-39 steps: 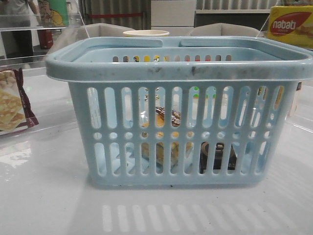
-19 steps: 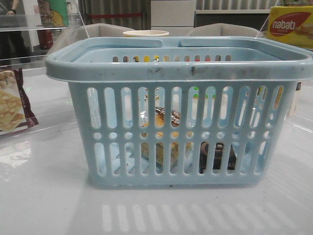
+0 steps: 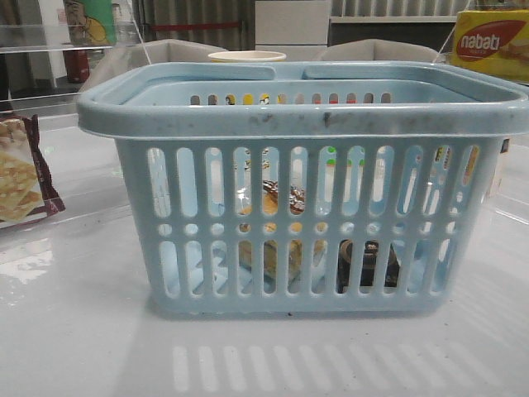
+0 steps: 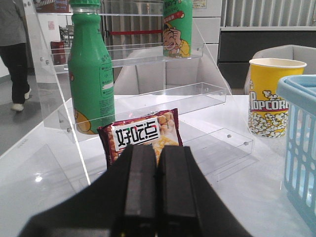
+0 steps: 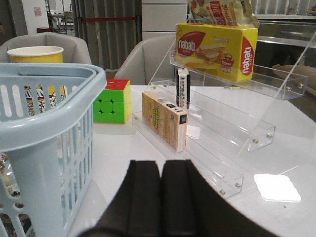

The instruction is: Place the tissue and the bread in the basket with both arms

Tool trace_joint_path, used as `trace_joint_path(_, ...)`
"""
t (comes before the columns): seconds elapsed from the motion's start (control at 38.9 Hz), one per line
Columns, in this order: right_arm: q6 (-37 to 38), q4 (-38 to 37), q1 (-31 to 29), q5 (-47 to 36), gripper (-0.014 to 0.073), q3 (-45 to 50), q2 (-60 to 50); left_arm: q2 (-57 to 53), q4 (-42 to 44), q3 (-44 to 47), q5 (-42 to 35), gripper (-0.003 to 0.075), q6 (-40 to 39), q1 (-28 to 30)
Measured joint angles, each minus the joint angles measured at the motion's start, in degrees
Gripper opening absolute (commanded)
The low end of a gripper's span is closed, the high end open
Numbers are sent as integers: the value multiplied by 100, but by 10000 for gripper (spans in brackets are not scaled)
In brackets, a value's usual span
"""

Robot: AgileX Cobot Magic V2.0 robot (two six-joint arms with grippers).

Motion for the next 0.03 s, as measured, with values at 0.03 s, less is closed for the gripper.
trace_joint_path(0.03, 0, 0, 0, 0, 57, 0, 0, 0, 0, 0, 0, 91, 0, 0)
